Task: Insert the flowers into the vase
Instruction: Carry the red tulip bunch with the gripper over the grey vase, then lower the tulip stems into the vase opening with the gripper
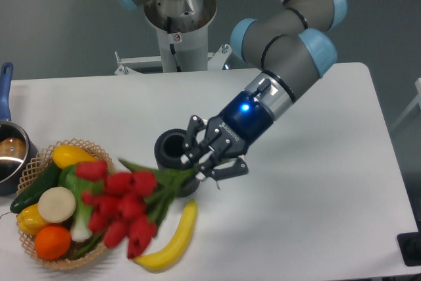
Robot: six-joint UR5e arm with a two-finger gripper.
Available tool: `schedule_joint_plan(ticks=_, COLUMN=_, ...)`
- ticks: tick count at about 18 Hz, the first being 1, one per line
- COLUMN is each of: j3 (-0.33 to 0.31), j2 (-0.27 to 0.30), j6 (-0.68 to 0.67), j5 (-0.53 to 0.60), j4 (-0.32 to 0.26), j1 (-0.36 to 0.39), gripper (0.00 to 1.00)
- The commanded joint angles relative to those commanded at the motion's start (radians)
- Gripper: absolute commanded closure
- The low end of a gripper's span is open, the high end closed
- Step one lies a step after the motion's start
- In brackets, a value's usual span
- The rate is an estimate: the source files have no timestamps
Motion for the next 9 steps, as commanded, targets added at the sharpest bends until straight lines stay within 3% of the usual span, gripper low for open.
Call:
schedule_joint_plan(ticks=4, j3=-0.101, j2=0.024, j6=0.1, j5=-0.19, j4=0.0, j1=0.009, gripper=0.74)
schedule_joint_plan(ticks=9, j3=-0.184, j2=0.058, j6=0.106, j5=-0.23, j4=0.0, j1=0.011, gripper=0.75)
